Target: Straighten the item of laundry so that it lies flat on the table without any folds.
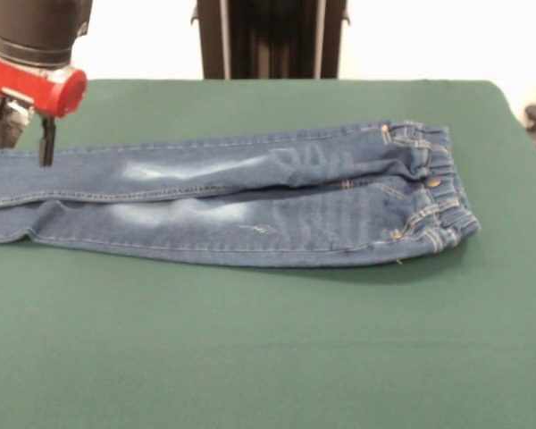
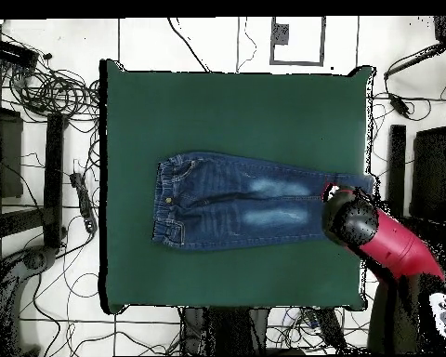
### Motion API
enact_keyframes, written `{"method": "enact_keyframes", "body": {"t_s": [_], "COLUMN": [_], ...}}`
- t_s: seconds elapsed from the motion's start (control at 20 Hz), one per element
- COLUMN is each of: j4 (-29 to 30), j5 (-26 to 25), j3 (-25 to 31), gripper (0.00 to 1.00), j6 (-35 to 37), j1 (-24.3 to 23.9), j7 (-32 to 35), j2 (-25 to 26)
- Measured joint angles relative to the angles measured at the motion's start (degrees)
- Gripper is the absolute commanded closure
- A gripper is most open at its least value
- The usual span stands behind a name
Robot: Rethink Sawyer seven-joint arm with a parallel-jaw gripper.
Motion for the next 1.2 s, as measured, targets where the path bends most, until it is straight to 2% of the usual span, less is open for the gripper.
{"method": "enact_keyframes", "body": {"t_s": [0.5,0.95,1.2], "j4": [6.4,7.5,8.5], "j5": [0.3,0.4,0.3], "j3": [-1.7,-1.2,-0.9], "gripper": [0.00,0.00,0.00], "j6": [-4.0,-9.0,-10.8], "j1": [-0.3,-3.4,-3.6], "j7": [0.0,0.0,0.0], "j2": [2.1,8.1,7.8]}}
